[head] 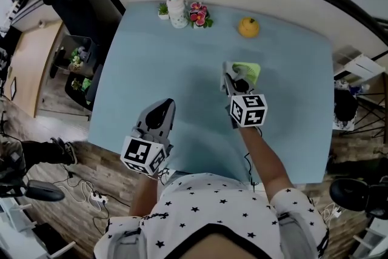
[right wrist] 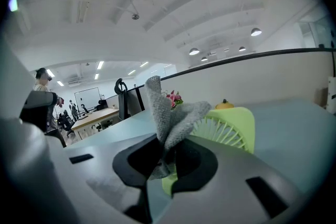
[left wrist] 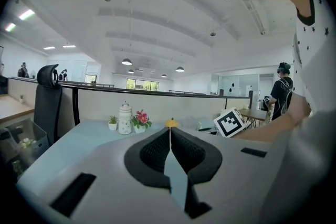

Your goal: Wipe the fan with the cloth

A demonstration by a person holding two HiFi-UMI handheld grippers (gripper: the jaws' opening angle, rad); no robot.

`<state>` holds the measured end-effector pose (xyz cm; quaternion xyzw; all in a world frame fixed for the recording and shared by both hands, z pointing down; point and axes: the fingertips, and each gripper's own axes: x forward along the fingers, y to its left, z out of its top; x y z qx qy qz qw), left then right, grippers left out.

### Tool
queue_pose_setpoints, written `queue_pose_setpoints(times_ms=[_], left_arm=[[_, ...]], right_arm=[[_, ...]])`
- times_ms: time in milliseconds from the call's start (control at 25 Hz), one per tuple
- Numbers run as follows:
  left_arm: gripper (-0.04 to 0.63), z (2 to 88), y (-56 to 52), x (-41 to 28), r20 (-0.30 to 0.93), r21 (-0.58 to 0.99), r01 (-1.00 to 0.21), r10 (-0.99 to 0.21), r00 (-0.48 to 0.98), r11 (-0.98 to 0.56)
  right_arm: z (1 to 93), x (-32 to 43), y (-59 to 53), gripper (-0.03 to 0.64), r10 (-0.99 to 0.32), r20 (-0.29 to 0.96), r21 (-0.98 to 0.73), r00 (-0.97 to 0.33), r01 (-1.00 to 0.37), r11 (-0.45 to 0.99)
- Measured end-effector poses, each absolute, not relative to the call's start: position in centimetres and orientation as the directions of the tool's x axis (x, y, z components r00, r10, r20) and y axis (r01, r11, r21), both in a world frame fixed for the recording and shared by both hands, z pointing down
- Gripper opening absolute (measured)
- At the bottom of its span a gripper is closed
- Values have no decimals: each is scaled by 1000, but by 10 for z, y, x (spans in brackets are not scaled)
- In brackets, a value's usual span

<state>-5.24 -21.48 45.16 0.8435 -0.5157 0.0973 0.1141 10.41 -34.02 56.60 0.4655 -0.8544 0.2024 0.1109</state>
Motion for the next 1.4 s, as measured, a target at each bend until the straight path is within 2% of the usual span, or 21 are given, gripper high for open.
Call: queue_pose_setpoints(times_ms=[920, 1400], left_arm=[[31, 445, -233, -23, 259, 92, -853, -814, 519, -514], [32, 446, -234, -22, 264, 90, -852, -812, 520, -516]], right_arm=[[566, 215, -348, 49, -848, 398, -216, -349, -934, 283], [582, 230, -344, 48, -842, 436, -208, -319, -946, 251]])
